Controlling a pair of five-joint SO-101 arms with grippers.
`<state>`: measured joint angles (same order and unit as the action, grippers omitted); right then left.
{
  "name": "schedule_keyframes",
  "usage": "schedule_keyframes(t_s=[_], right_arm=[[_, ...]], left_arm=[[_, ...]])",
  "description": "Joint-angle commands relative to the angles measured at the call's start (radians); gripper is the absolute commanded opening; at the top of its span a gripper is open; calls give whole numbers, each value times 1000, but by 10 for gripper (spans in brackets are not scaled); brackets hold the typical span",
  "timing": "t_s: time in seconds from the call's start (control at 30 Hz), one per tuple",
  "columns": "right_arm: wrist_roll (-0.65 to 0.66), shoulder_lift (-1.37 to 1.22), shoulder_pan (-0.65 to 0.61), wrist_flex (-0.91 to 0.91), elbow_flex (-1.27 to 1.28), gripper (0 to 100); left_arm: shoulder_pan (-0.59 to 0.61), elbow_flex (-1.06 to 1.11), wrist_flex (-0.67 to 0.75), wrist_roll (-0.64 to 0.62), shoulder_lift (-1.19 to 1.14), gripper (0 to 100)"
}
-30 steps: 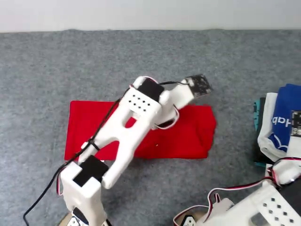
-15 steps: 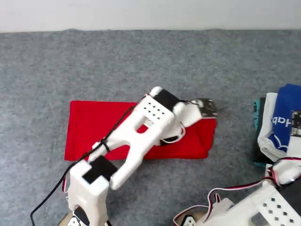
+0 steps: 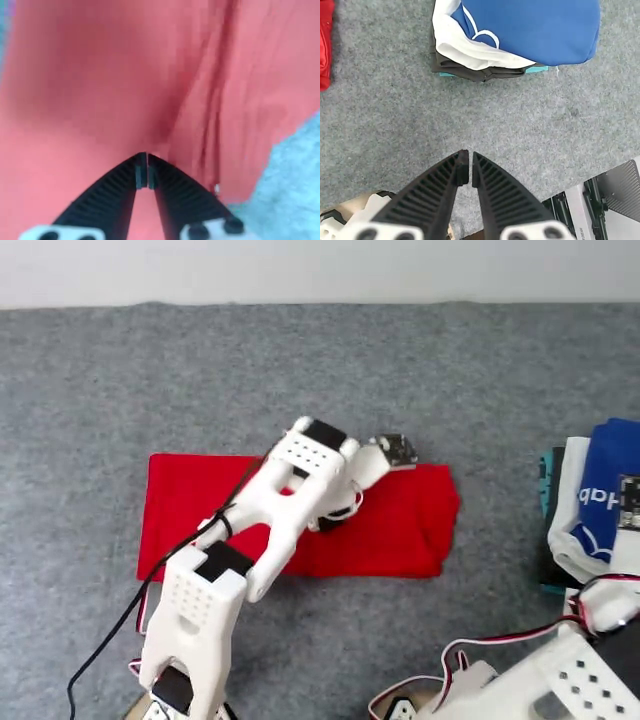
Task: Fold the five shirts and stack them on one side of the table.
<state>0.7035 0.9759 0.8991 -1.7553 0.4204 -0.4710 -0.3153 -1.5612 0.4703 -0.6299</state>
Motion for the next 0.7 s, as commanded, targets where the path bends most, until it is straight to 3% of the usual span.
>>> schedule_keyframes(t_s=[0.0, 0.2, 0.47, 0.67], right_arm=[[11, 10, 12, -42, -5, 25], [11, 10, 12, -42, -5, 25], [9, 10, 12, -42, -3, 24], [11, 10, 12, -42, -3, 25]], left_arm=[[-3, -163, -141, 9, 9, 15], [-44, -268, -195, -29, 72, 15], [-187, -124, -175, -28, 141, 15], [-115, -116, -181, -75, 109, 16]])
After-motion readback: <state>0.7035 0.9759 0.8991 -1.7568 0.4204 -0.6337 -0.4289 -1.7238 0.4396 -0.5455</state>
